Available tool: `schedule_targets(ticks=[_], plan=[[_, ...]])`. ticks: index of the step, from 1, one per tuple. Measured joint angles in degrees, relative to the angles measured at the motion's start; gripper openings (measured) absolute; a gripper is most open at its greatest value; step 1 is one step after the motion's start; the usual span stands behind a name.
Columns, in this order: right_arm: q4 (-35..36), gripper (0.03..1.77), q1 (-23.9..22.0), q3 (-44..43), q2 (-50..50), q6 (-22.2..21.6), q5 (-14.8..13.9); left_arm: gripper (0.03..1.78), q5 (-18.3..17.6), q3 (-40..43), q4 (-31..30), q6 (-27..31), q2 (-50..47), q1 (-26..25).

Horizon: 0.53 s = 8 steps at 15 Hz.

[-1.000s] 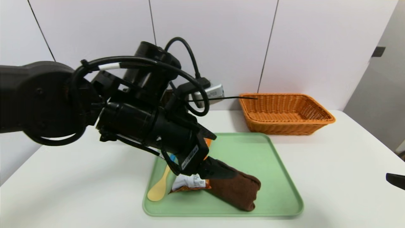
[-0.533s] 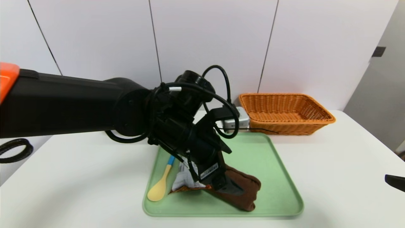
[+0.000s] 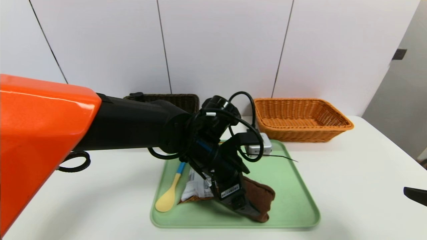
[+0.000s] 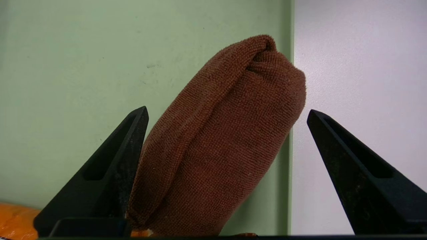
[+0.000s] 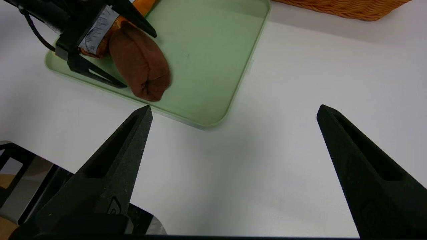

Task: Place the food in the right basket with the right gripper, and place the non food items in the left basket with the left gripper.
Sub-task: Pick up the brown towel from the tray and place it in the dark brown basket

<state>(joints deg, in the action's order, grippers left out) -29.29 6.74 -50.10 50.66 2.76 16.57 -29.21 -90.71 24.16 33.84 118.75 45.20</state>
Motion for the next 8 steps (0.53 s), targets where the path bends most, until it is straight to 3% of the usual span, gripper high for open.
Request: schedule_targets(ticks=[7, 8], plan=[[-0.06, 1.70, 0.00, 0.00, -0.34, -0.09, -0.28, 1.68, 0.11, 1.38, -0.35, 1.88, 1.93, -0.04], [-0.06, 1.70, 0.00, 0.00, -0.48, -0.04, -0.12, 1.47, 0.13, 1.41, -0.44, 1.85, 2.19, -0.04]])
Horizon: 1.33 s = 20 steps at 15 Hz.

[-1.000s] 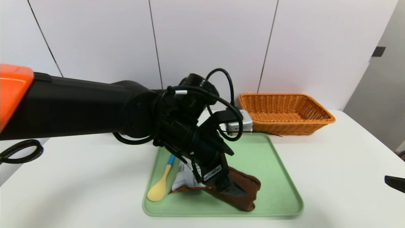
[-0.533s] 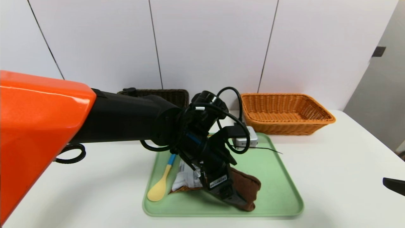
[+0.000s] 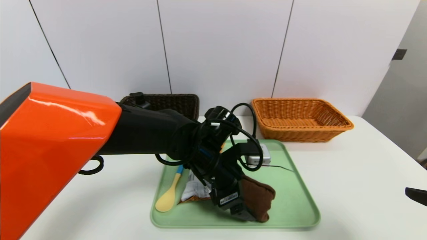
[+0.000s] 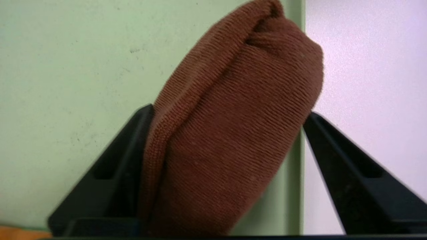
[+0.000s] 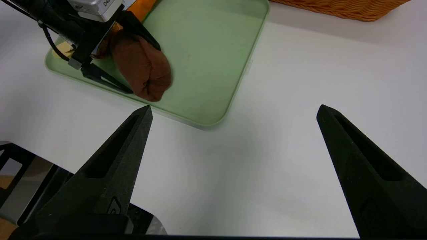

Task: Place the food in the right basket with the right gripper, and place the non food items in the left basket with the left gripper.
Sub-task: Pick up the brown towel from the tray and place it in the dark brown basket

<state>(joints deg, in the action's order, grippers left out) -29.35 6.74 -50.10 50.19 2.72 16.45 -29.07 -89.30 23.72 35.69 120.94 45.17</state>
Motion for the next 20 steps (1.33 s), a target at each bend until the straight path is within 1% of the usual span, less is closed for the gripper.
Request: schedule_targets(ticks=[1, 3, 4, 6, 7, 8, 11, 14, 15, 16, 18, 19, 20], plan=[[0.00, 1.70, 0.01, 0.00, -0.16, 0.00, 0.09, 1.30, 0.09, 0.00, -0.11, 0.00, 0.22, -0.02], [0.06, 1.70, 0.01, 0.00, -0.38, 0.02, 0.15, 1.04, 0.11, -0.06, -0.11, -0.02, 0.39, 0.00], [0.06, 1.70, 0.01, 0.00, -0.46, 0.04, 0.15, 0.93, 0.16, -0.11, -0.09, -0.02, 0.37, 0.00], [0.09, 1.70, 0.00, -0.06, -0.57, 0.04, 0.12, 0.77, 0.22, -0.28, -0.07, -0.12, 0.17, -0.10], [0.09, 1.70, 0.00, -0.09, -0.61, 0.02, 0.06, 0.56, 0.20, -0.54, -0.02, -0.30, -0.27, -0.27], [0.06, 1.70, 0.00, -0.06, -0.66, -0.02, 0.04, 0.49, 0.16, -1.06, 0.00, -0.63, -0.88, -0.51], [0.06, 1.70, 0.00, -0.02, -0.72, 0.00, 0.06, 0.49, -0.05, -3.93, -0.52, -2.18, -3.30, -1.65], [0.09, 1.70, 0.01, -0.06, -0.72, -0.02, -0.02, 0.49, -0.06, -5.33, -5.71, -8.25, -6.75, -2.11], [0.06, 1.70, 0.01, -0.09, -0.72, -0.02, -0.05, 0.49, 0.69, -5.77, -7.69, -10.37, -7.69, -2.28], [0.09, 1.70, 0.01, -0.11, -0.72, -0.02, -0.02, 0.49, 2.93, -6.18, -9.95, -12.11, -8.73, -2.63], [0.06, 1.70, 0.00, -0.17, -0.72, 0.00, -0.05, 0.49, 9.70, -6.73, -13.09, -14.42, -10.64, -4.10], [0.09, 1.70, 0.00, -0.17, -0.72, 0.02, 0.12, 0.49, 12.18, -7.23, -14.10, -15.23, -11.33, -5.53], [0.06, 1.70, 0.01, -0.20, -0.72, 0.02, 0.22, 0.49, 13.25, -7.75, -14.67, -15.77, -11.87, -7.66]])
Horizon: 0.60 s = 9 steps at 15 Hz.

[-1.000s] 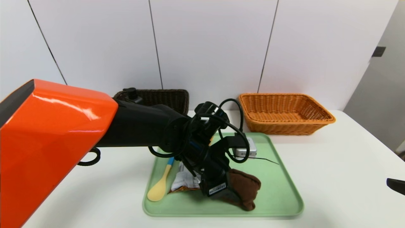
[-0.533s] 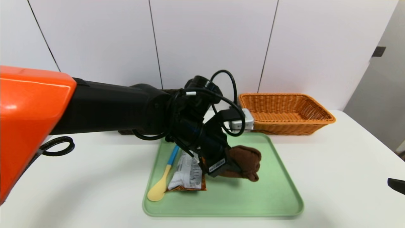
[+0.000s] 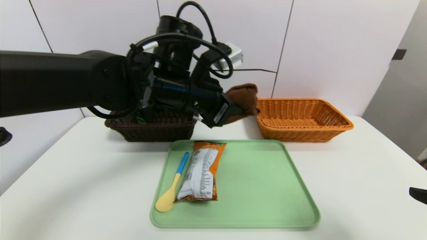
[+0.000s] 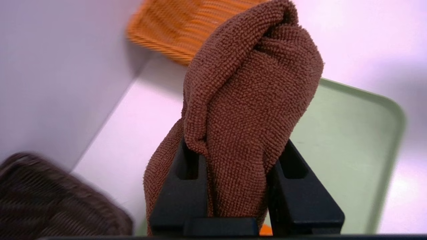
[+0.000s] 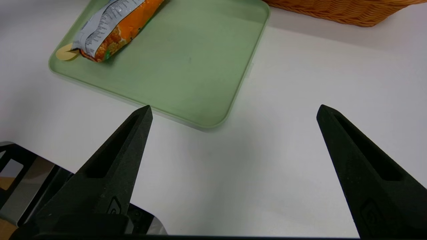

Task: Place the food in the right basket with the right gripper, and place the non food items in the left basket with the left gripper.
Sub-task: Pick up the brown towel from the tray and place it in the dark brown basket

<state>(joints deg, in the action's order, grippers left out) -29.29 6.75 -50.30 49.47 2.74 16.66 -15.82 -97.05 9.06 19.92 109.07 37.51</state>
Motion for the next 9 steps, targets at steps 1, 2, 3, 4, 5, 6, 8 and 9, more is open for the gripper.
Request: schedule_targets(ticks=[1, 2, 3, 4, 5, 6, 8, 9], plan=[[0.02, 1.70, 0.00, -0.02, -0.02, 0.01, 0.01, 0.49, 0.23, -0.50, -0.16, -0.38, -0.37, -2.38], [0.00, 1.70, 0.00, -0.09, 0.00, 0.00, 0.01, 0.49, 0.21, -0.91, -0.20, -0.55, -0.63, -5.05], [0.02, 1.70, -0.01, -0.17, 0.00, 0.01, -0.02, 0.49, 0.21, -1.16, -0.18, -0.63, -0.80, -8.02], [0.02, 1.70, 0.00, -0.22, -0.02, 0.01, -0.07, 0.49, 0.20, -1.21, -0.11, -0.66, -0.83, -10.58], [0.02, 1.70, 0.00, -0.22, -0.05, 0.09, -0.10, 0.49, 0.23, -1.22, -0.07, -0.66, -0.66, -13.40], [0.02, 1.70, -0.01, -0.24, -0.05, 0.10, -0.10, 0.49, 0.41, -1.22, 0.04, -0.66, -0.26, -15.80], [0.00, 1.70, 0.00, -0.22, -0.05, 0.10, -0.05, 0.49, 0.48, -1.16, 0.01, -0.68, 0.74, -18.72], [0.00, 1.70, 0.00, -0.13, -0.05, 0.12, -0.07, 0.49, 0.45, -1.16, -0.13, -0.68, 1.49, -19.80]])
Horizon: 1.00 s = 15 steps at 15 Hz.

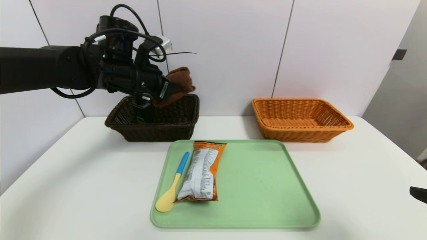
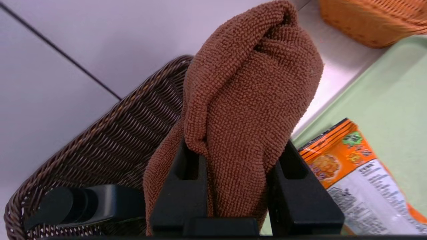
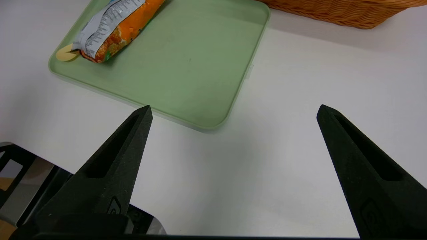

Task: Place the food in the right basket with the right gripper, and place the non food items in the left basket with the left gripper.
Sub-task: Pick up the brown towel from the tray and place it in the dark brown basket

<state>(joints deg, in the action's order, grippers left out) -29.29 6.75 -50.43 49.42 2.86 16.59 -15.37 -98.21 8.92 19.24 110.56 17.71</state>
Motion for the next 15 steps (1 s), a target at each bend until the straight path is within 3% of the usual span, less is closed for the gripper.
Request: schedule_targets(ticks=[13, 15], plan=[[-0.30, 1.70, 0.07, 0.02, -0.69, -0.09, 0.00, 0.49, 0.11, -3.97, -0.46, 0.16, 12.41, -3.22], [-0.30, 1.70, 0.07, 0.13, -0.77, -0.09, 0.02, 0.73, 0.18, -4.41, -0.39, -0.02, 13.14, -3.22]])
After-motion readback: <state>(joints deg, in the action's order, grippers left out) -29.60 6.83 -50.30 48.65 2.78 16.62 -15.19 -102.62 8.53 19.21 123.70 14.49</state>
